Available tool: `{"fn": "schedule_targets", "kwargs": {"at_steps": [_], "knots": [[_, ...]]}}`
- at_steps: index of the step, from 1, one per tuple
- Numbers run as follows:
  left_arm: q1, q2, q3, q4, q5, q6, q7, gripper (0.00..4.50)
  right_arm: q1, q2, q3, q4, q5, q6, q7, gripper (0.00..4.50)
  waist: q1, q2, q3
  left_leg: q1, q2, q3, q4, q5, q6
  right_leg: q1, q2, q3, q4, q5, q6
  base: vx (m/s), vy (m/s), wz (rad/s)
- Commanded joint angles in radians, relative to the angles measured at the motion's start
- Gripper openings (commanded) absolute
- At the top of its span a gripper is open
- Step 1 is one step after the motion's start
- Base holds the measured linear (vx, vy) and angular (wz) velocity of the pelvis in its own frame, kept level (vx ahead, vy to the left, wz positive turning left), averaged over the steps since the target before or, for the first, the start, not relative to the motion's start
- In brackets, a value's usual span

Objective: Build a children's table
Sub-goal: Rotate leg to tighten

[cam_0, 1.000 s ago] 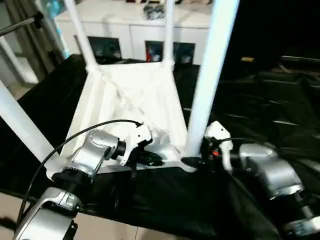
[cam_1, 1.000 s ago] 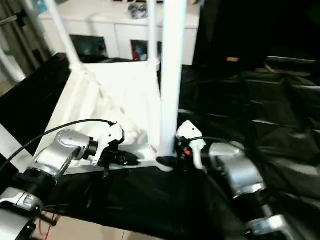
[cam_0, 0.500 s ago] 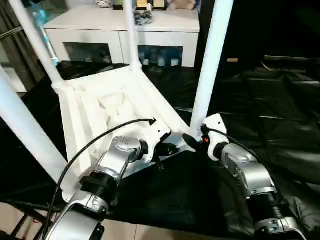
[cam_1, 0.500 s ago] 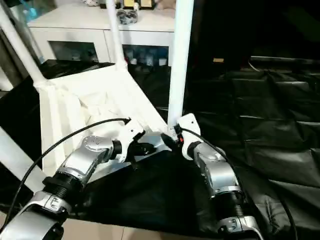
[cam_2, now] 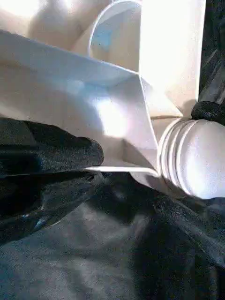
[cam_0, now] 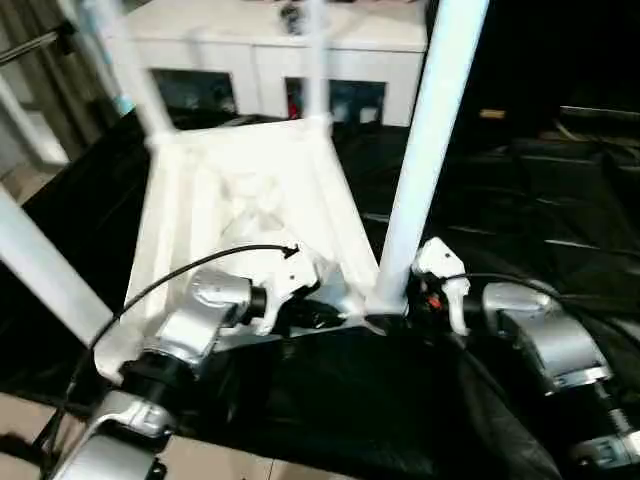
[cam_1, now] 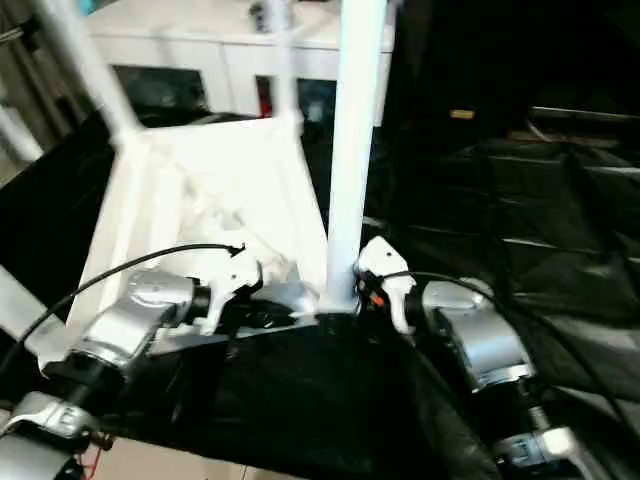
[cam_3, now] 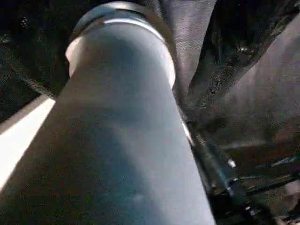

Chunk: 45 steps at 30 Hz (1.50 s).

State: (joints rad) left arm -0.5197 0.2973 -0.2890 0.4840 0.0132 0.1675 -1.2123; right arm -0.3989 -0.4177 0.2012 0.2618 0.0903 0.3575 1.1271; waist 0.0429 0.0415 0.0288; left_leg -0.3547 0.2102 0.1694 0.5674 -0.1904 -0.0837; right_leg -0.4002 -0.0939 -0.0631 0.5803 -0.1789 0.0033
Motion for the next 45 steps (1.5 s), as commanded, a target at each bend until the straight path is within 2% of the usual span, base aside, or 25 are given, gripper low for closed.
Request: {"fn": "schedule_targets", "kwargs": {"at_steps": [1, 4, 10, 11, 14, 17, 20, 21, 22, 23, 28, 29, 30, 32, 34, 35, 37, 38, 39, 40, 41, 42, 43, 44, 45], "knots": [[0.008, -0.013, -0.033, -0.029, -0.017, -0.007, -0.031, 0.00, -0.002, 0.014, 0.067, 0.019, 0.009, -0.008, 0.044, 3.96, 0.003, -0.017, -0.051, -0.002, 0.015, 0.013, -0.053, -0.132, 0.102, 0.055, -0.036, 0.031, -0.046, -0.096, -0.271, 0.000, 0.000, 0.00], [0.023, -0.008, -0.038, -0.045, -0.027, 0.003, -0.044, 0.00, -0.008, 0.008, 0.078, 0.031, 0.003, -0.022, 0.058, 3.96, 0.002, -0.019, -0.052, -0.002, 0.015, 0.012, -0.054, -0.141, 0.088, 0.057, -0.036, 0.031, -0.047, -0.106, -0.266, 0.000, 0.000, 0.00], [0.019, -0.011, -0.033, -0.039, -0.023, -0.002, -0.028, 0.00, -0.012, 0.018, 0.090, 0.066, -0.015, -0.037, 0.057, 3.96, 0.003, -0.021, -0.054, -0.003, 0.012, 0.012, -0.049, -0.109, 0.098, 0.058, -0.034, 0.031, -0.041, -0.064, -0.273, 0.000, 0.000, 0.00], [0.018, -0.009, -0.032, -0.037, -0.025, -0.003, -0.031, 0.00, -0.008, 0.027, 0.082, 0.069, -0.002, -0.026, 0.059, 3.70, 0.004, -0.021, -0.053, -0.003, 0.012, 0.013, -0.049, -0.121, 0.096, 0.058, -0.035, 0.031, -0.043, -0.089, -0.269, 0.000, 0.000, 0.00], [0.018, -0.005, -0.031, -0.036, -0.028, -0.003, -0.038, 0.00, 0.000, 0.042, 0.073, 0.068, 0.019, -0.007, 0.061, 3.57, 0.004, -0.021, -0.052, -0.003, 0.012, 0.012, -0.051, -0.134, 0.088, 0.057, -0.034, 0.031, -0.046, -0.118, -0.262, 0.000, 0.000, 0.00], [0.022, 0.002, -0.029, -0.036, -0.033, 0.001, -0.047, 0.00, 0.015, 0.053, 0.072, 0.077, 0.023, -0.009, 0.053, 3.21, 0.005, -0.016, -0.054, -0.002, 0.013, 0.011, -0.050, -0.128, 0.082, 0.058, -0.033, 0.031, -0.043, -0.095, -0.265, 0.000, 0.000, 0.00], [0.023, 0.005, -0.028, -0.032, -0.036, 0.003, -0.051, 0.00, 0.023, 0.059, 0.069, 0.080, 0.028, -0.011, 0.050, 3.16, 0.005, -0.016, -0.055, -0.001, 0.012, 0.012, -0.049, -0.122, 0.084, 0.058, -0.032, 0.031, -0.041, -0.072, -0.272, 0.000, 0.000, 0.00], [0.024, 0.006, -0.027, -0.028, -0.038, 0.003, -0.053, 0.00, 0.029, 0.063, 0.068, 0.077, 0.032, -0.010, 0.047, 3.00, 0.006, -0.015, -0.054, -0.002, 0.012, 0.012, -0.049, -0.125, 0.085, 0.058, -0.032, 0.031, -0.041, -0.073, -0.273, 0.000, 0.000, 0.00], [0.024, 0.006, -0.026, -0.028, -0.039, 0.003, -0.054, 0.00, 0.030, 0.065, 0.068, 0.076, 0.032, -0.010, 0.047, 2.89, 0.006, -0.011, -0.054, 0.000, 0.013, 0.011, -0.050, -0.130, 0.083, 0.057, -0.032, 0.031, -0.042, -0.079, -0.274, 0.000, 0.000, 0.00], [0.025, 0.008, -0.025, -0.025, -0.040, 0.001, -0.056, 0.00, 0.037, 0.070, 0.068, 0.069, 0.032, -0.009, 0.042, 2.84, 0.005, -0.013, -0.052, -0.001, 0.012, 0.012, -0.051, -0.148, 0.077, 0.058, -0.032, 0.031, -0.045, -0.102, -0.268, 0.000, 0.000, 0.00], [0.034, 0.010, -0.021, -0.022, -0.042, -0.005, -0.048, 0.00, 0.065, 0.089, 0.061, 0.049, 0.036, -0.013, 0.016, 2.73, 0.003, -0.012, -0.051, 0.002, 0.013, 0.011, -0.055, -0.174, 0.059, 0.057, -0.033, 0.032, -0.050, -0.141, -0.255, 0.000, 0.000, 0.00], [0.040, 0.003, -0.019, -0.025, -0.038, -0.001, -0.026, 0.00, 0.078, 0.108, 0.051, 0.043, 0.033, -0.012, -0.031, 2.73, 0.001, -0.013, -0.050, 0.002, 0.012, 0.010, -0.056, -0.179, 0.055, 0.057, -0.033, 0.033, -0.051, -0.155, -0.249, 0.000, 0.000, 0.00], [0.045, -0.019, -0.014, -0.030, -0.033, 0.012, 0.017, 0.00, 0.091, 0.144, 0.030, 0.047, 0.030, -0.007, -0.106, 2.72, -0.002, -0.022, -0.049, 0.000, 0.012, 0.011, -0.057, -0.181, 0.055, 0.057, -0.034, 0.033, -0.053, -0.165, -0.246, 0.000, 0.000, 0.00], [0.037, -0.092, -0.002, -0.021, -0.008, 0.061, 0.156, 0.00, 0.096, 0.242, -0.025, 0.090, 0.010, 0.004, -0.307, 2.72, -0.008, -0.019, -0.045, 0.000, 0.012, 0.009, -0.062, -0.204, 0.034, 0.051, -0.036, 0.035, -0.058, -0.221, -0.229, 0.000, 0.000, 0.00], [0.024, -0.128, 0.003, -0.002, 0.004, 0.080, 0.216, 0.00, 0.087, 0.277, -0.039, 0.114, -0.002, 0.008, -0.374, 2.72, -0.020, -0.026, -0.038, 0.003, 0.008, 0.005, -0.068, -0.286, 0.003, 0.046, -0.033, 0.031, -0.071, -0.372, -0.184, 0.000, 0.000, 0.00], [0.004, -0.168, 0.009, 0.023, 0.015, 0.094, 0.278, 0.00, 0.075, 0.313, -0.052, 0.137, -0.016, 0.012, -0.445, 2.72, -0.027, -0.032, -0.036, 0.009, 0.003, 0.002, -0.068, -0.348, -0.008, 0.036, -0.032, 0.031, -0.085, -0.502, -0.132, -0.055, 0.010, -0.04], [-0.008, -0.201, 0.012, 0.036, 0.013, 0.106, 0.307, 0.00, 0.061, 0.340, -0.058, 0.157, -0.030, 0.020, -0.501, 2.72, -0.035, -0.032, -0.033, 0.009, -0.002, -0.003, -0.068, -0.377, -0.010, 0.032, -0.032, 0.030, -0.096, -0.584, -0.090, -0.050, 0.010, -0.03], [-0.021, -0.229, 0.012, 0.050, 0.014, 0.112, 0.331, 0.00, 0.044, 0.363, -0.062, 0.178, -0.043, 0.026, -0.548, 2.72, -0.038, -0.028, -0.033, 0.010, -0.004, -0.005, -0.068, -0.388, -0.009, 0.030, -0.032, 0.028, -0.099, -0.603, -0.079, 0.000, 0.000, 0.00], [-0.028, -0.248, 0.010, 0.057, 0.015, 0.112, 0.345, 0.00, 0.033, 0.379, -0.064, 0.191, -0.048, 0.030, -0.576, 2.72, -0.043, -0.032, -0.032, 0.013, -0.008, -0.006, -0.065, -0.406, -0.007, 0.024, -0.030, 0.025, -0.109, -0.647, -0.056, 0.000, 0.000, 0.00], [-0.031, -0.253, 0.006, 0.062, 0.019, 0.106, 0.345, 0.00, 0.023, 0.390, -0.068, 0.198, -0.046, 0.029, -0.588, 2.72, -0.045, -0.031, -0.033, 0.013, -0.008, -0.007, -0.065, -0.410, -0.006, 0.024, -0.031, 0.023, -0.111, -0.659, -0.049, 0.000, 0.000, 0.00], [-0.030, -0.250, 0.002, 0.065, 0.024, 0.096, 0.343, 0.00, 0.017, 0.399, -0.078, 0.198, -0.042, 0.022, -0.595, 2.72, -0.051, -0.020, -0.034, 0.011, -0.009, -0.010, -0.068, -0.424, -0.003, 0.026, -0.031, 0.019, -0.118, -0.659, -0.037, 0.000, 0.000, 0.00], [-0.028, -0.244, -0.001, 0.065, 0.028, 0.088, 0.338, 0.00, 0.014, 0.402, -0.084, 0.193, -0.036, 0.020, -0.590, 3.27, -0.052, -0.015, -0.037, 0.011, -0.007, -0.013, -0.070, -0.422, -0.001, 0.030, -0.032, 0.017, -0.116, -0.637, -0.042, 0.000, 0.000, 0.00], [-0.027, -0.235, -0.001, 0.065, 0.030, 0.082, 0.329, 0.00, 0.011, 0.400, -0.088, 0.187, -0.033, 0.021, -0.582, 3.41, -0.052, -0.008, -0.038, 0.007, -0.004, -0.014, -0.075, -0.421, 0.005, 0.032, -0.030, 0.016, -0.113, -0.594, -0.053, 0.000, 0.000, 0.00], [-0.024, -0.223, 0.000, 0.063, 0.034, 0.076, 0.319, 0.00, 0.012, 0.394, -0.095, 0.177, -0.024, 0.026, -0.571, 3.41, -0.052, -0.009, -0.038, 0.009, -0.003, -0.013, -0.075, -0.425, 0.007, 0.030, -0.030, 0.016, -0.115, -0.578, -0.060, 0.000, 0.000, 0.00], [-0.020, -0.210, 0.000, 0.059, 0.036, 0.068, 0.305, 0.00, 0.013, 0.385, -0.098, 0.166, -0.015, 0.029, -0.555, 3.50, -0.052, -0.006, -0.041, 0.011, -0.002, -0.012, -0.075, -0.419, 0.009, 0.030, -0.030, 0.019, -0.110, -0.530, -0.082, 0.000, 0.000, 0.00]]}}
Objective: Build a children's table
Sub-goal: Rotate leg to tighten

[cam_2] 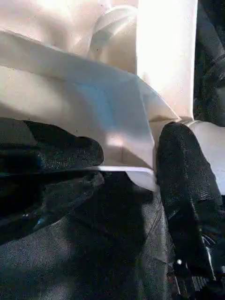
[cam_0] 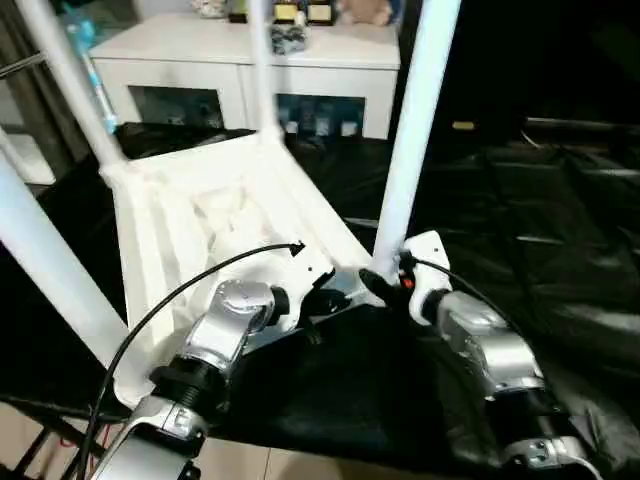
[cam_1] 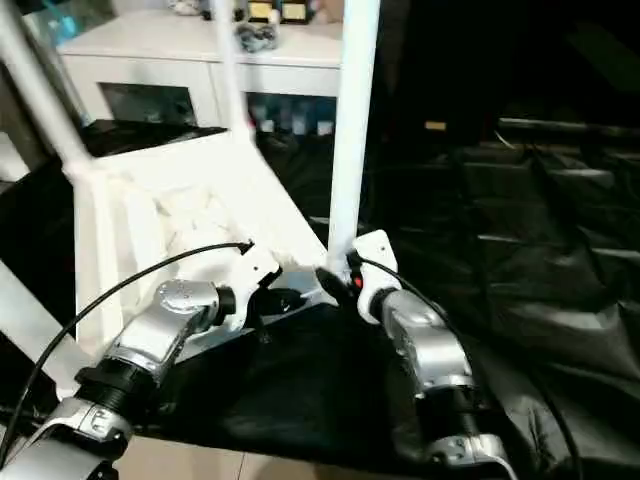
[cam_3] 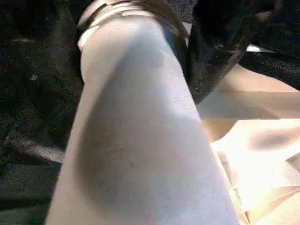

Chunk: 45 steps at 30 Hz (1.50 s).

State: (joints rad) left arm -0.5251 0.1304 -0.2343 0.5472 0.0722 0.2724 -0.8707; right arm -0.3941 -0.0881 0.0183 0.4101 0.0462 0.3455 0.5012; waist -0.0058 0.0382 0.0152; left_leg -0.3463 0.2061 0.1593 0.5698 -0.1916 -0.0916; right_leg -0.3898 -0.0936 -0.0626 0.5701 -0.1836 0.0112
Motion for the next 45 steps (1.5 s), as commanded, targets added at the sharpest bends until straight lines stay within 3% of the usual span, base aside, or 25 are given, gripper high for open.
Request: {"fn": "schedule_targets", "kwargs": {"at_steps": [1, 2, 4, 5, 7, 9, 10, 11, 12, 13, 14, 17, 20, 24, 28, 29, 30, 31, 32, 33, 34, 36, 43, 44, 45], "knots": [[-0.010, -0.030, -0.056, -0.010, -0.022, -0.044, -0.054, 0.00, 0.010, 0.046, 0.082, 0.007, 0.037, 0.043, 0.084, 3.50, -0.004, -0.005, -0.027, 0.000, 0.003, -0.001, -0.078, -0.414, 0.020, 0.020, -0.029, 0.019, -0.099, -0.505, -0.100, 0.000, 0.000, 0.00], [-0.008, -0.020, -0.056, -0.015, -0.023, -0.049, -0.066, 0.00, 0.009, 0.040, 0.077, 0.002, 0.041, 0.044, 0.088, 3.82, -0.004, 0.001, -0.030, -0.003, 0.006, 0.001, -0.079, -0.394, 0.023, 0.024, -0.029, 0.023, -0.091, -0.435, -0.130, 0.000, 0.000, 0.00], [-0.002, -0.005, -0.058, -0.026, -0.027, -0.054, -0.087, 0.00, 0.008, 0.026, 0.074, -0.007, 0.045, 0.042, 0.105, 3.89, -0.005, -0.002, -0.031, -0.011, 0.007, 0.002, -0.079, -0.366, 0.030, 0.032, -0.029, 0.024, -0.081, -0.376, -0.156, 0.000, 0.000, 0.00], [0.004, 0.009, -0.059, -0.034, -0.032, -0.059, -0.106, 0.00, 0.004, 0.014, 0.071, -0.011, 0.047, 0.037, 0.111, 3.94, -0.004, 0.004, -0.032, -0.009, 0.007, 0.003, -0.078, -0.358, 0.030, 0.032, -0.031, 0.025, -0.080, -0.364, -0.163, 0.000, 0.000, 0.00], [0.026, 0.061, -0.061, -0.055, -0.050, -0.092, -0.187, 0.00, 0.000, -0.052, 0.079, -0.039, 0.055, 0.027, 0.195, 4.08, -0.001, 0.002, -0.035, -0.009, 0.009, 0.007, -0.073, -0.325, 0.038, 0.036, -0.032, 0.027, -0.072, -0.308, -0.193, 0.000, 0.000, 0.00], [0.037, 0.089, -0.064, -0.070, -0.062, -0.102, -0.242, 0.00, 0.011, -0.100, 0.106, -0.080, 0.061, 0.024, 0.282, 4.34, 0.002, 0.004, -0.043, -0.014, 0.011, 0.009, -0.066, -0.250, 0.056, 0.043, -0.033, 0.030, -0.060, -0.199, -0.221, 0.061, -0.018, 0.03], [0.045, 0.109, -0.069, -0.086, -0.074, -0.107, -0.286, 0.00, 0.024, -0.139, 0.132, -0.116, 0.066, 0.026, 0.351, 4.34, 0.001, 0.013, -0.046, -0.015, 0.010, 0.011, -0.061, -0.198, 0.070, 0.046, -0.029, 0.028, -0.052, -0.102, -0.243, 0.067, -0.018, 0.02], [0.050, 0.123, -0.072, -0.099, -0.085, -0.108, -0.320, 0.00, 0.035, -0.169, 0.153, -0.144, 0.072, 0.030, 0.406, 4.38, 0.006, 0.010, -0.051, -0.015, 0.010, 0.010, -0.057, -0.163, 0.081, 0.053, -0.027, 0.027, -0.044, -0.045, -0.253, 0.065, -0.008, 0.02], [0.052, 0.132, -0.074, -0.109, -0.094, -0.104, -0.346, 0.00, 0.043, -0.191, 0.166, -0.166, 0.079, 0.037, 0.447, 4.38, 0.016, 0.006, -0.055, -0.016, 0.010, 0.011, -0.049, -0.083, 0.114, 0.057, -0.025, 0.027, -0.030, 0.073, -0.280, 0.059, 0.000, 0.03], [0.053, 0.142, -0.078, -0.118, -0.102, -0.102, -0.372, 0.00, 0.047, -0.210, 0.173, -0.183, 0.094, 0.059, 0.484, 4.38, 0.021, 0.008, -0.054, -0.015, 0.009, 0.016, -0.044, -0.041, 0.146, 0.051, -0.024, 0.027, -0.025, 0.135, -0.300, 0.059, 0.000, 0.03], [0.054, 0.156, -0.087, -0.125, -0.103, -0.101, -0.398, 0.00, 0.053, -0.238, 0.187, -0.205, 0.110, 0.071, 0.540, 4.38, 0.028, 0.004, -0.054, -0.017, 0.011, 0.015, -0.042, -0.021, 0.162, 0.055, -0.026, 0.025, -0.020, 0.144, -0.309, 0.000, 0.000, 0.00], [0.050, 0.176, -0.100, -0.124, -0.096, -0.108, -0.435, 0.00, 0.058, -0.285, 0.211, -0.230, 0.135, 0.083, 0.640, 4.38, 0.042, 0.006, -0.051, -0.011, 0.017, 0.019, -0.042, -0.045, 0.171, 0.049, -0.030, 0.025, -0.023, 0.086, -0.313, 0.000, 0.000, 0.00], [0.041, 0.182, -0.095, -0.118, -0.104, -0.112, -0.439, 0.00, 0.052, -0.306, 0.236, -0.228, 0.135, 0.080, 0.682, 4.38, 0.048, 0.004, -0.042, -0.008, 0.020, 0.022, -0.051, -0.124, 0.123, 0.045, -0.032, 0.027, -0.033, -0.050, -0.294, 0.000, 0.000, 0.00], [0.034, 0.190, -0.085, -0.112, -0.113, -0.114, -0.439, 0.00, 0.045, -0.313, 0.263, -0.219, 0.128, 0.073, 0.699, 4.13, 0.049, 0.002, -0.038, -0.006, 0.019, 0.021, -0.059, -0.195, 0.074, 0.043, -0.033, 0.031, -0.041, -0.154, -0.263, 0.000, 0.000, 0.00], [0.042, 0.189, -0.071, -0.121, -0.122, -0.092, -0.441, 0.00, 0.038, -0.300, 0.261, -0.227, 0.150, 0.102, 0.709, 3.75, 0.049, -0.003, -0.039, -0.008, 0.017, 0.020, -0.057, -0.179, 0.066, 0.044, -0.034, 0.034, -0.041, -0.159, -0.248, 0.000, 0.000, 0.00], [0.046, 0.190, -0.067, -0.128, -0.127, -0.084, -0.439, 0.00, 0.040, -0.300, 0.265, -0.230, 0.151, 0.106, 0.714, 3.72, 0.050, -0.010, -0.039, -0.009, 0.017, 0.021, -0.056, -0.170, 0.068, 0.044, -0.034, 0.034, -0.040, -0.152, -0.248, 0.000, 0.000, 0.00], [0.049, 0.191, -0.064, -0.132, -0.129, -0.080, -0.439, 0.00, 0.040, -0.300, 0.267, -0.232, 0.152, 0.108, 0.718, 3.65, 0.052, -0.006, -0.040, -0.009, 0.016, 0.021, -0.055, -0.153, 0.072, 0.044, -0.034, 0.035, -0.037, -0.135, -0.252, 0.000, 0.000, 0.00], [0.054, 0.193, -0.063, -0.136, -0.128, -0.080, -0.435, 0.00, 0.043, -0.300, 0.269, -0.235, 0.153, 0.110, 0.721, 3.41, 0.051, -0.012, -0.041, -0.011, 0.016, 0.022, -0.053, -0.140, 0.078, 0.045, -0.033, 0.034, -0.035, -0.116, -0.255, 0.000, 0.000, 0.00], [0.057, 0.195, -0.062, -0.139, -0.127, -0.081, -0.433, 0.00, 0.044, -0.301, 0.271, -0.237, 0.154, 0.111, 0.723, 3.35, 0.053, -0.009, -0.041, -0.011, 0.016, 0.021, -0.053, -0.134, 0.081, 0.045, -0.034, 0.034, -0.034, -0.111, -0.258, 0.000, 0.000, 0.00], [0.064, 0.198, -0.060, -0.145, -0.130, -0.078, -0.425, 0.00, 0.049, -0.301, 0.272, -0.241, 0.156, 0.113, 0.724, 3.33, 0.052, -0.014, -0.041, -0.011, 0.016, 0.022, -0.052, -0.132, 0.084, 0.044, -0.033, 0.034, -0.034, -0.110, -0.258, 0.000, 0.000, 0.00], [0.065, 0.198, -0.059, -0.146, -0.131, -0.078, -0.423, 0.00, 0.050, -0.301, 0.272, -0.241, 0.157, 0.113, 0.724, 3.28, 0.054, -0.011, -0.042, -0.010, 0.017, 0.021, -0.052, -0.124, 0.086, 0.044, -0.034, 0.034, -0.032, -0.101, -0.261, 0.000, 0.000, 0.00], [0.077, 0.201, -0.056, -0.153, -0.135, -0.077, -0.417, 0.00, 0.060, -0.307, 0.278, -0.255, 0.164, 0.123, 0.731, 3.03, 0.055, -0.015, -0.041, -0.011, 0.017, 0.022, -0.052, -0.125, 0.090, 0.044, -0.033, 0.034, -0.031, -0.101, -0.262, 0.000, 0.000, 0.00], [0.093, 0.172, -0.045, -0.151, -0.134, -0.063, -0.362, 0.00, 0.086, -0.289, 0.283, -0.261, 0.159, 0.116, 0.698, 2.68, 0.059, -0.020, -0.036, -0.011, 0.016, 0.023, -0.055, -0.151, 0.076, 0.040, -0.035, 0.037, -0.041, -0.198, -0.224, 0.000, 0.000, 0.00], [0.096, 0.159, -0.041, -0.155, -0.134, -0.052, -0.335, 0.00, 0.088, -0.271, 0.278, -0.250, 0.148, 0.105, 0.662, 2.67, 0.058, -0.015, -0.035, -0.010, 0.016, 0.023, -0.056, -0.158, 0.068, 0.038, -0.036, 0.038, -0.044, -0.208, -0.221, 0.000, 0.000, 0.00], [0.094, 0.143, -0.036, -0.154, -0.129, -0.037, -0.298, 0.00, 0.088, -0.248, 0.268, -0.235, 0.132, 0.085, 0.614, 2.66, 0.057, -0.020, -0.034, -0.010, 0.016, 0.023, -0.057, -0.164, 0.066, 0.038, -0.035, 0.038, -0.045, -0.218, -0.218, 0.000, 0.000, 0.00]]}}
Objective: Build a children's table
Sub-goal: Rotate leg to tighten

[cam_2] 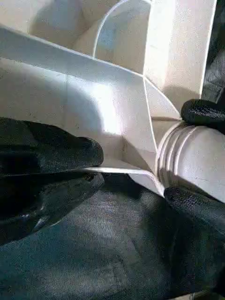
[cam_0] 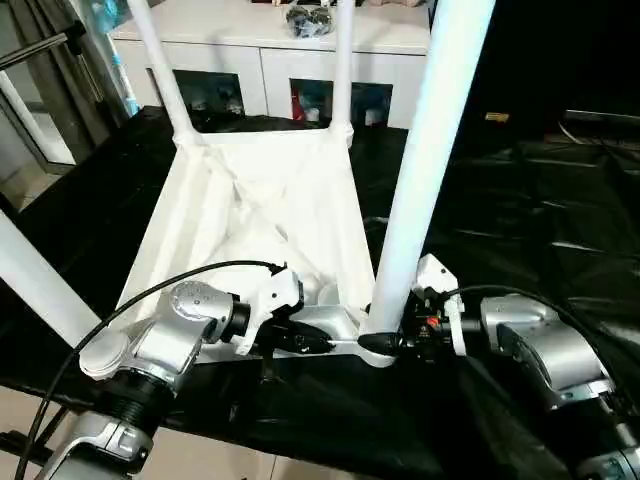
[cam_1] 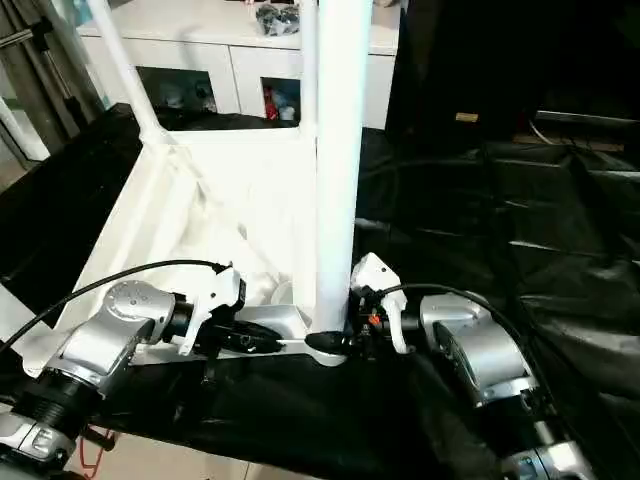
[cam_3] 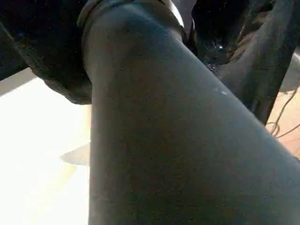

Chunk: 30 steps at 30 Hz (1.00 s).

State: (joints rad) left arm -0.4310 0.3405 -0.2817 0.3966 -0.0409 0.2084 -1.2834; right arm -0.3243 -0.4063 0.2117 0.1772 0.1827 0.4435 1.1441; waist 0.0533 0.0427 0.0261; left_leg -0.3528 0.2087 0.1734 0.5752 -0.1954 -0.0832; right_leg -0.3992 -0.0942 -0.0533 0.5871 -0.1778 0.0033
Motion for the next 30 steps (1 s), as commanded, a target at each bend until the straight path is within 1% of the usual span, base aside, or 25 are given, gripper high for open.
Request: {"fn": "schedule_targets", "kwargs": {"at_steps": [1, 2, 4, 5, 6, 7, 8, 9, 10, 11, 12, 13, 14, 15, 16, 19, 20, 21, 22, 24, 25, 26, 27, 29, 30], "knots": [[-0.004, -0.085, 0.016, 0.003, -0.008, 0.042, 0.156, 0.00, 0.015, 0.098, 0.059, 0.019, -0.017, -0.022, -0.088, 2.65, -0.004, -0.030, -0.041, -0.005, 0.012, 0.009, -0.064, -0.175, 0.049, 0.046, -0.035, 0.030, -0.065, -0.256, -0.201, 0.000, 0.000, 0.00], [-0.004, -0.085, 0.016, 0.003, -0.008, 0.042, 0.156, 0.00, 0.015, 0.098, 0.059, 0.019, -0.017, -0.022, -0.088, 2.65, -0.005, -0.027, -0.038, -0.003, 0.009, 0.007, -0.067, -0.208, 0.036, 0.042, -0.036, 0.030, -0.072, -0.332, -0.180, 0.000, 0.000, 0.00], [-0.033, -0.149, 0.031, 0.039, 0.018, 0.073, 0.283, 0.00, -0.002, 0.185, 0.014, 0.088, -0.051, -0.023, -0.271, 2.65, -0.013, -0.032, -0.037, -0.002, 0.008, 0.004, -0.071, -0.235, 0.015, 0.039, -0.034, 0.032, -0.075, -0.400, -0.153, 0.000, 0.000, 0.00], [-0.047, -0.175, 0.036, 0.057, 0.027, 0.080, 0.329, 0.00, -0.009, 0.218, -0.001, 0.116, -0.063, -0.013, -0.340, 2.64, -0.021, -0.035, -0.033, -0.001, 0.003, 0.003, -0.072, -0.267, 0.001, 0.034, -0.032, 0.031, -0.084, -0.460, -0.132, 0.000, 0.000, 0.00], [-0.057, -0.194, 0.039, 0.070, 0.034, 0.085, 0.361, 0.00, -0.014, 0.242, -0.012, 0.135, -0.070, -0.005, -0.388, 2.64, -0.025, -0.035, -0.034, -0.001, 0.001, 0.001, -0.073, -0.275, -0.004, 0.035, -0.032, 0.029, -0.085, -0.484, -0.121, -0.053, 0.005, -0.05], [-0.075, -0.220, 0.046, 0.092, 0.040, 0.094, 0.406, 0.00, -0.024, 0.274, -0.031, 0.161, -0.076, 0.014, -0.454, 2.64, -0.028, -0.036, -0.033, -0.001, -0.001, -0.002, -0.073, -0.291, -0.007, 0.032, -0.031, 0.029, -0.091, -0.526, -0.099, -0.053, 0.005, -0.05], [-0.091, -0.243, 0.049, 0.111, 0.044, 0.101, 0.439, 0.00, -0.035, 0.303, -0.049, 0.184, -0.080, 0.034, -0.514, 2.64, -0.029, -0.036, -0.034, 0.004, -0.002, -0.002, -0.071, -0.305, -0.005, 0.028, -0.032, 0.030, -0.097, -0.548, -0.085, 0.000, 0.000, 0.00], [-0.107, -0.267, 0.051, 0.126, 0.048, 0.106, 0.469, 0.00, -0.045, 0.331, -0.061, 0.200, -0.083, 0.046, -0.565, 2.64, -0.030, -0.034, -0.033, 0.004, -0.002, -0.002, -0.072, -0.312, -0.002, 0.025, -0.031, 0.031, -0.100, -0.556, -0.081, 0.000, 0.000, 0.00], [-0.110, -0.272, 0.052, 0.128, 0.049, 0.108, 0.476, 0.00, -0.047, 0.338, -0.064, 0.204, -0.085, 0.048, -0.577, 2.64, -0.031, -0.036, -0.032, 0.004, -0.005, -0.002, -0.071, -0.317, 0.000, 0.023, -0.029, 0.029, -0.104, -0.576, -0.070, 0.000, 0.000, 0.00], [-0.116, -0.281, 0.053, 0.133, 0.051, 0.111, 0.488, 0.00, -0.050, 0.350, -0.068, 0.209, -0.087, 0.052, -0.596, 2.64, -0.031, -0.037, -0.032, 0.003, -0.006, -0.003, -0.072, -0.319, 0.001, 0.024, -0.029, 0.028, -0.105, -0.583, -0.063, 0.000, 0.000, 0.00], [-0.122, -0.298, 0.043, 0.130, 0.050, 0.111, 0.476, 0.00, -0.056, 0.349, -0.042, 0.206, -0.113, 0.016, -0.585, 2.64, -0.031, -0.030, -0.030, 0.005, -0.006, -0.002, -0.072, -0.335, 0.003, 0.020, -0.028, 0.027, -0.113, -0.599, -0.053, 0.000, 0.000, 0.00], [-0.123, -0.299, 0.042, 0.130, 0.051, 0.110, 0.473, 0.00, -0.057, 0.350, -0.044, 0.205, -0.112, 0.011, -0.582, 2.64, -0.028, -0.029, -0.036, 0.003, -0.005, -0.003, -0.072, -0.323, 0.008, 0.025, -0.029, 0.028, -0.108, -0.574, -0.053, 0.000, 0.000, 0.00], [-0.123, -0.301, 0.040, 0.129, 0.051, 0.109, 0.468, 0.00, -0.059, 0.351, -0.047, 0.205, -0.110, 0.005, -0.577, 3.34, -0.026, -0.027, -0.037, 0.000, -0.003, -0.003, -0.075, -0.308, 0.014, 0.026, -0.028, 0.029, -0.106, -0.533, -0.061, 0.000, 0.000, 0.00], [-0.122, -0.295, 0.034, 0.125, 0.055, 0.098, 0.447, 0.00, -0.062, 0.352, -0.056, 0.198, -0.095, 0.005, -0.557, 3.34, -0.024, -0.019, -0.038, 0.000, -0.002, -0.004, -0.076, -0.301, 0.014, 0.027, -0.028, 0.030, -0.102, -0.508, -0.069, 0.000, 0.000, 0.00], [-0.120, -0.291, 0.030, 0.122, 0.058, 0.091, 0.433, 0.00, -0.064, 0.354, -0.066, 0.195, -0.082, 0.009, -0.545, 3.33, -0.026, -0.022, -0.038, -0.004, -0.001, -0.003, -0.077, -0.296, 0.018, 0.030, -0.027, 0.030, -0.099, -0.478, -0.081, 0.000, 0.000, 0.00], [-0.109, -0.248, 0.012, 0.095, 0.046, 0.060, 0.350, 0.00, -0.063, 0.322, -0.061, 0.145, -0.041, 0.032, -0.460, 3.54, -0.025, -0.022, -0.040, -0.005, 0.000, -0.002, -0.077, -0.287, 0.026, 0.034, -0.026, 0.032, -0.093, -0.423, -0.105, 0.000, 0.000, 0.00], [-0.107, -0.231, 0.010, 0.087, 0.040, 0.056, 0.324, 0.00, -0.060, 0.301, -0.051, 0.123, -0.025, 0.034, -0.412, 3.70, -0.024, -0.022, -0.042, -0.005, 0.001, -0.002, -0.076, -0.281, 0.027, 0.035, -0.027, 0.033, -0.090, -0.406, -0.111, 0.000, 0.000, 0.00], [-0.105, -0.217, 0.011, 0.080, 0.036, 0.051, 0.305, 0.00, -0.057, 0.279, -0.041, 0.105, -0.016, 0.032, -0.373, 3.79, -0.022, -0.026, -0.043, -0.006, 0.004, -0.001, -0.076, -0.270, 0.035, 0.038, -0.027, 0.033, -0.086, -0.376, -0.123, 0.000, 0.000, 0.00], [-0.102, -0.201, 0.013, 0.074, 0.031, 0.047, 0.286, 0.00, -0.053, 0.254, -0.028, 0.087, -0.007, 0.032, -0.329, 3.83, -0.021, -0.023, -0.043, -0.004, 0.006, 0.001, -0.074, -0.266, 0.040, 0.036, -0.027, 0.034, -0.085, -0.350, -0.137, 0.000, 0.000, 0.00], [-0.096, -0.169, 0.016, 0.052, 0.013, 0.052, 0.235, 0.00, -0.046, 0.198, 0.002, 0.053, 0.003, 0.022, -0.234, 4.01, -0.020, -0.021, -0.047, -0.007, 0.007, 0.002, -0.071, -0.228, 0.043, 0.042, -0.027, 0.034, -0.076, -0.277, -0.163, 0.000, 0.000, 0.00], [-0.089, -0.149, 0.013, 0.032, 0.000, 0.055, 0.196, 0.00, -0.040, 0.163, 0.020, 0.033, 0.004, 0.012, -0.181, 4.01, -0.018, -0.021, -0.050, -0.006, 0.007, 0.004, -0.067, -0.198, 0.051, 0.044, -0.027, 0.034, -0.069, -0.214, -0.186, 0.000, 0.000, 0.00], [-0.082, -0.134, 0.009, 0.014, -0.012, 0.060, 0.162, 0.00, -0.035, 0.139, 0.030, 0.020, 0.002, -0.005, -0.147, 4.21, -0.015, -0.021, -0.053, -0.006, 0.009, 0.005, -0.062, -0.171, 0.063, 0.046, -0.027, 0.035, -0.060, -0.151, -0.207, 0.052, 0.000, 0.03], [-0.075, -0.116, 0.005, -0.007, -0.026, 0.068, 0.123, 0.00, -0.031, 0.113, 0.038, 0.010, 0.003, -0.011, -0.112, 4.21, -0.015, -0.016, -0.054, -0.007, 0.009, 0.005, -0.062, -0.150, 0.072, 0.047, -0.027, 0.035, -0.056, -0.114, -0.220, 0.061, 0.002, 0.03], [-0.064, -0.081, -0.004, -0.039, -0.036, 0.084, 0.066, 0.00, -0.019, 0.050, 0.057, -0.016, 0.019, -0.020, 0.001, 4.21, -0.009, -0.014, -0.061, -0.005, 0.009, 0.009, -0.049, -0.067, 0.113, 0.051, -0.022, 0.032, -0.039, 0.061, -0.275, 0.069, 0.003, 0.03], [-0.062, -0.072, -0.006, -0.044, -0.035, 0.083, 0.057, 0.00, -0.018, 0.034, 0.061, -0.024, 0.022, -0.013, 0.028, 4.21, -0.006, -0.015, -0.061, -0.006, 0.009, 0.010, -0.047, -0.054, 0.125, 0.050, -0.022, 0.032, -0.036, 0.089, -0.284, 0.070, 0.004, 0.03]]}}
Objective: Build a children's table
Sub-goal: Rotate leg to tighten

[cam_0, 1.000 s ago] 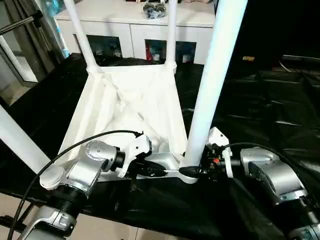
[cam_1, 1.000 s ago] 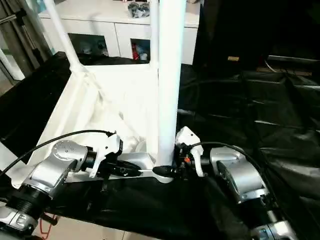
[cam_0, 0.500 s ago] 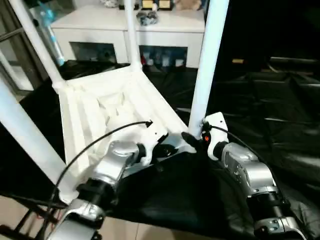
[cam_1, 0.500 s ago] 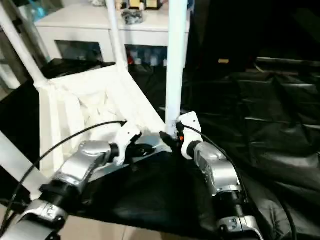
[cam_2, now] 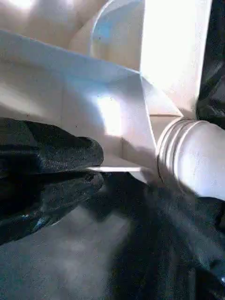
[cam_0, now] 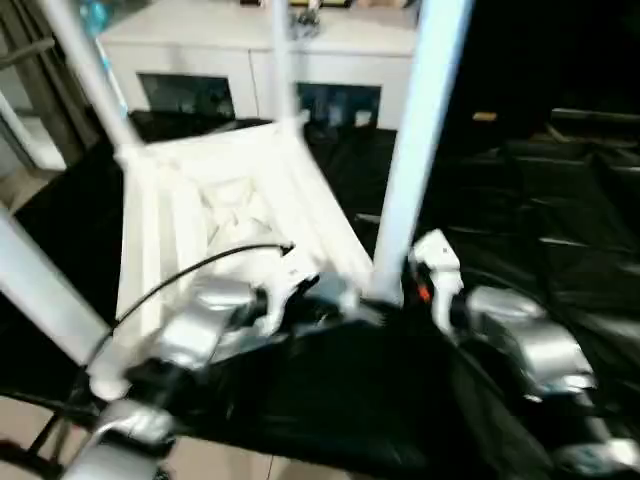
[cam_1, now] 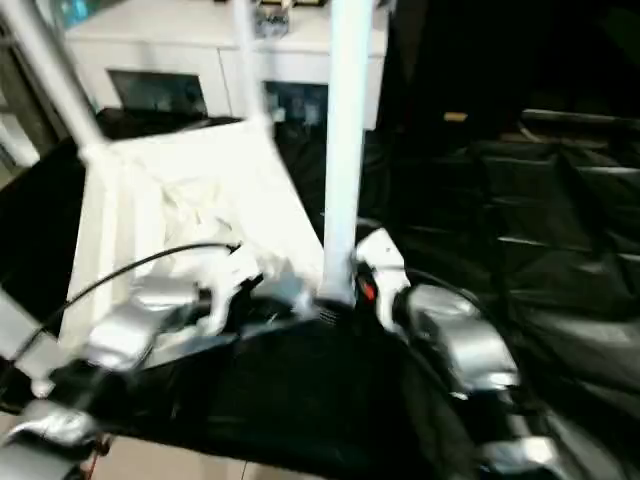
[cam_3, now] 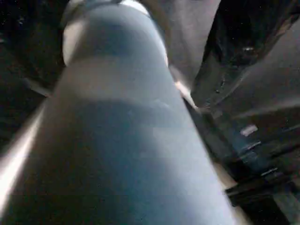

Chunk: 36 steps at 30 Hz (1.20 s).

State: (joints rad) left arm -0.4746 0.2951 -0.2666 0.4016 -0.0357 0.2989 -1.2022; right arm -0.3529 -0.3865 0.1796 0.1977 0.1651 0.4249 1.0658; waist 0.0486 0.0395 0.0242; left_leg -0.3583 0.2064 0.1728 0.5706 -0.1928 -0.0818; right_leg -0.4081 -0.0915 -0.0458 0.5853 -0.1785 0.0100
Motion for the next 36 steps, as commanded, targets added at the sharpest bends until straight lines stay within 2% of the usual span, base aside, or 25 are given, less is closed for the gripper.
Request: {"fn": "schedule_targets", "kwargs": {"at_steps": [1, 3, 4, 7, 8, 9, 11, 12, 13, 16, 17, 18, 19, 23, 26, 27, 28, 29, 30, 31, 32, 33, 35, 36], "knots": [[-0.017, -0.022, -0.021, -0.052, -0.039, -0.008, -0.028, 0.00, 0.011, 0.007, 0.095, -0.049, 0.041, 0.011, 0.119, 4.21, 0.005, -0.006, -0.059, -0.001, 0.012, 0.010, -0.041, -0.040, 0.138, 0.061, -0.025, 0.022, -0.032, 0.111, -0.301, 0.070, 0.004, 0.03], [-0.012, -0.009, -0.023, -0.061, -0.041, -0.010, -0.047, 0.00, 0.012, -0.020, 0.100, -0.067, 0.051, 0.034, 0.158, 4.21, 0.012, -0.012, -0.056, 0.001, 0.014, 0.012, -0.041, -0.052, 0.142, 0.060, -0.027, 0.022, -0.034, 0.079, -0.307, 0.000, 0.000, 0.00], [-0.010, 0.000, -0.026, -0.064, -0.044, -0.011, -0.063, 0.00, 0.010, -0.028, 0.099, -0.074, 0.059, 0.046, 0.170, 4.06, 0.015, -0.012, -0.054, 0.001, 0.016, 0.011, -0.044, -0.070, 0.135, 0.060, -0.029, 0.022, -0.035, 0.037, -0.304, 0.000, 0.000, 0.00], [-0.006, 0.014, -0.034, -0.068, -0.050, -0.007, -0.095, 0.00, 0.006, -0.035, 0.100, -0.077, 0.069, 0.052, 0.181, 3.90, 0.014, -0.013, -0.047, 0.002, 0.018, 0.011, -0.051, -0.142, 0.094, 0.056, -0.032, 0.024, -0.046, -0.085, -0.283, 0.000, 0.000, 0.00], [-0.005, 0.025, -0.042, -0.074, -0.058, 0.003, -0.117, 0.00, 0.003, -0.045, 0.114, -0.067, 0.059, 0.041, 0.192, 3.87, 0.012, -0.009, -0.045, 0.003, 0.017, 0.010, -0.053, -0.174, 0.074, 0.054, -0.032, 0.025, -0.050, -0.132, -0.270, 0.000, 0.000, 0.00], [-0.005, 0.024, -0.044, -0.076, -0.060, 0.008, -0.120, 0.00, 0.005, -0.048, 0.117, -0.066, 0.059, 0.037, 0.200, 3.87, 0.011, -0.012, -0.044, 0.002, 0.016, 0.011, -0.053, -0.185, 0.067, 0.055, -0.031, 0.026, -0.051, -0.149, -0.264, 0.000, 0.000, 0.00], [-0.009, 0.016, -0.043, -0.073, -0.063, 0.008, -0.115, 0.00, 0.009, -0.047, 0.116, -0.075, 0.071, 0.048, 0.208, 3.59, 0.012, -0.013, -0.042, 0.006, 0.017, 0.011, -0.055, -0.212, 0.049, 0.051, -0.032, 0.029, -0.056, -0.197, -0.250, 0.000, 0.000, 0.00], [-0.011, 0.012, -0.043, -0.068, -0.062, 0.005, -0.111, 0.00, 0.011, -0.047, 0.116, -0.078, 0.074, 0.050, 0.212, 3.51, 0.012, -0.010, -0.041, 0.005, 0.017, 0.010, -0.056, -0.214, 0.045, 0.050, -0.033, 0.030, -0.056, -0.203, -0.247, 0.000, 0.000, 0.00], [-0.014, 0.009, -0.041, -0.062, -0.059, 0.001, -0.104, 0.00, 0.012, -0.046, 0.118, -0.080, 0.074, 0.052, 0.214, 3.41, 0.010, -0.011, -0.041, 0.004, 0.016, 0.009, -0.057, -0.217, 0.038, 0.052, -0.032, 0.030, -0.057, -0.212, -0.240, 0.000, 0.000, 0.00], [-0.017, 0.001, -0.037, -0.059, -0.062, 0.001, -0.098, 0.00, 0.016, -0.041, 0.125, -0.086, 0.064, 0.055, 0.201, 3.22, 0.008, -0.008, -0.045, 0.002, 0.015, 0.007, -0.055, -0.196, 0.037, 0.054, -0.030, 0.030, -0.052, -0.170, -0.242, 0.000, 0.000, 0.00], [-0.017, -0.008, -0.031, -0.064, -0.068, 0.009, -0.089, 0.00, 0.018, -0.033, 0.122, -0.085, 0.058, 0.059, 0.178, 3.09, 0.008, -0.014, -0.046, 0.002, 0.014, 0.008, -0.052, -0.181, 0.043, 0.055, -0.029, 0.030, -0.050, -0.144, -0.247, 0.000, 0.000, 0.00], [-0.016, -0.012, -0.027, -0.067, -0.070, 0.015, -0.082, 0.00, 0.019, -0.029, 0.120, -0.083, 0.054, 0.058, 0.163, 3.02, 0.009, -0.012, -0.046, 0.001, 0.014, 0.008, -0.052, -0.172, 0.046, 0.054, -0.029, 0.030, -0.048, -0.133, -0.251, 0.000, 0.000, 0.00], [-0.014, -0.018, -0.025, -0.070, -0.069, 0.021, -0.066, 0.00, 0.022, -0.022, 0.116, -0.073, 0.047, 0.053, 0.142, 3.02, 0.008, -0.016, -0.047, 0.000, 0.013, 0.009, -0.051, -0.158, 0.052, 0.055, -0.029, 0.030, -0.048, -0.121, -0.253, 0.000, 0.000, 0.00], [-0.010, -0.035, -0.019, -0.060, -0.046, 0.031, -0.002, 0.00, 0.028, 0.011, 0.098, -0.049, 0.034, 0.043, 0.078, 2.78, 0.007, -0.016, -0.044, -0.002, 0.012, 0.008, -0.051, -0.168, 0.051, 0.055, -0.032, 0.030, -0.051, -0.162, -0.244, 0.000, 0.000, 0.00], [-0.024, -0.080, -0.008, -0.013, -0.004, 0.041, 0.120, 0.00, 0.032, 0.070, 0.075, -0.012, 0.010, 0.025, -0.029, 2.66, 0.001, -0.016, -0.039, 0.000, 0.010, 0.006, -0.058, -0.225, 0.028, 0.052, -0.033, 0.028, -0.066, -0.288, -0.206, 0.000, 0.000, 0.00], [-0.040, -0.124, 0.003, 0.026, 0.016, 0.050, 0.209, 0.00, 0.024, 0.123, 0.061, 0.033, -0.018, 0.011, -0.132, 2.63, -0.002, -0.018, -0.037, 0.000, 0.010, 0.007, -0.059, -0.231, 0.026, 0.050, -0.032, 0.029, -0.068, -0.310, -0.199, 0.000, 0.000, 0.00], [-0.049, -0.148, 0.009, 0.045, 0.025, 0.056, 0.254, 0.00, 0.018, 0.151, 0.053, 0.058, -0.033, 0.006, -0.187, 2.60, -0.009, -0.016, -0.029, -0.002, 0.007, 0.007, -0.063, -0.260, 0.009, 0.044, -0.032, 0.028, -0.076, -0.372, -0.181, 0.000, 0.000, 0.00], [-0.064, -0.182, 0.018, 0.072, 0.032, 0.058, 0.310, 0.00, 0.003, 0.199, 0.034, 0.095, -0.049, -0.015, -0.277, 2.59, -0.013, -0.024, -0.031, 0.002, 0.006, 0.004, -0.063, -0.277, 0.001, 0.045, -0.033, 0.025, -0.080, -0.412, -0.167, 0.000, 0.000, 0.00], [-0.074, -0.203, 0.023, 0.088, 0.035, 0.059, 0.343, 0.00, -0.006, 0.229, 0.022, 0.118, -0.058, -0.030, -0.333, 2.59, -0.021, -0.022, -0.033, 0.000, 0.002, 0.001, -0.064, -0.276, -0.010, 0.046, -0.035, 0.026, -0.080, -0.450, -0.146, 0.000, 0.000, 0.00], [-0.083, -0.217, 0.027, 0.099, 0.036, 0.060, 0.363, 0.00, -0.016, 0.251, 0.011, 0.137, -0.067, -0.039, -0.383, 2.59, -0.023, -0.027, -0.033, -0.001, 0.002, -0.001, -0.065, -0.280, -0.011, 0.046, -0.034, 0.024, -0.083, -0.467, -0.134, 0.000, 0.000, 0.00], [-0.092, -0.233, 0.030, 0.115, 0.040, 0.059, 0.388, 0.00, -0.033, 0.281, -0.006, 0.167, -0.076, -0.033, -0.451, 2.59, -0.024, -0.024, -0.033, 0.000, 0.002, -0.002, -0.065, -0.281, -0.001, 0.044, -0.034, 0.026, -0.087, -0.472, -0.121, 0.000, 0.000, 0.00], [-0.102, -0.246, 0.031, 0.131, 0.045, 0.055, 0.414, 0.00, -0.047, 0.304, -0.011, 0.190, -0.075, -0.031, -0.466, 2.59, -0.026, -0.026, -0.033, 0.000, 0.001, 0.000, -0.064, -0.284, 0.002, 0.042, -0.032, 0.026, -0.088, -0.473, -0.119, 0.000, 0.000, 0.00], [-0.113, -0.257, 0.031, 0.144, 0.048, 0.051, 0.431, 0.00, -0.060, 0.323, -0.013, 0.209, -0.072, -0.029, -0.469, 3.14, -0.026, -0.022, -0.035, 0.001, 0.000, -0.001, -0.064, -0.283, 0.009, 0.042, -0.032, 0.026, -0.089, -0.466, -0.117, 0.000, 0.000, 0.00], [-0.122, -0.258, 0.031, 0.153, 0.052, 0.043, 0.427, 0.00, -0.073, 0.341, -0.039, 0.219, -0.046, -0.014, -0.461, 3.28, -0.028, -0.019, -0.035, 0.002, -0.001, 0.002, -0.062, -0.284, 0.014, 0.040, -0.029, 0.027, -0.090, -0.447, -0.122, 0.000, 0.000, 0.00]]}}
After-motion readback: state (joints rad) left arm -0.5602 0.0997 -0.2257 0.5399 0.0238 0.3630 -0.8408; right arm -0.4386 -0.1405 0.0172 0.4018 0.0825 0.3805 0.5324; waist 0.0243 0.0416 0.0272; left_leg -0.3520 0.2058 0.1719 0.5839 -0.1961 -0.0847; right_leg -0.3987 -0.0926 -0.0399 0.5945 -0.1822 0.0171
